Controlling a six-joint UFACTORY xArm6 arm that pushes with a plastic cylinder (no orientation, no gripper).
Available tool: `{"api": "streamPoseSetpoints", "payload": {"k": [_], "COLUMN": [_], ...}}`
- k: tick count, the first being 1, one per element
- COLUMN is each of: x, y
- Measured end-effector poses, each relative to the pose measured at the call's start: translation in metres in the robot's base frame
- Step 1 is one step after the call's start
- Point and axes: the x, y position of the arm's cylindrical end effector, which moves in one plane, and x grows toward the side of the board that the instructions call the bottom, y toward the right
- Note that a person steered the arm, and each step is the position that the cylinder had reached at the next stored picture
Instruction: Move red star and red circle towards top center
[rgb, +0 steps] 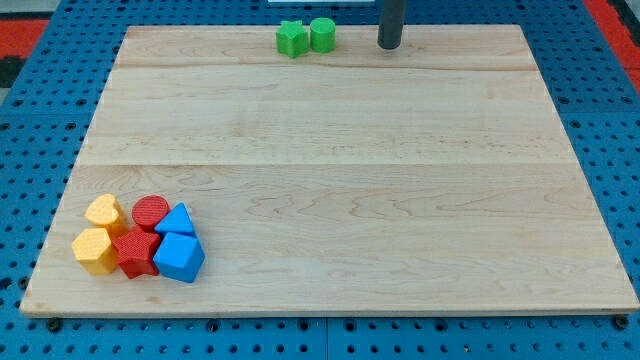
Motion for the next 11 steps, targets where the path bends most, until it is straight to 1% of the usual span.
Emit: {"api": "streamPoseSetpoints", "payload": {"k": [1,2,3,4,5,6,7,8,9,10,11], "x": [0.010,0.063,0.105,0.111,0.105,0.103,0.110,0.118,0.134,0.237,0.326], "y": [0.004,0.024,0.025,-0.024,-0.098,-0.197,-0.332,-0.397,-0.397,-0.397,-0.397]}}
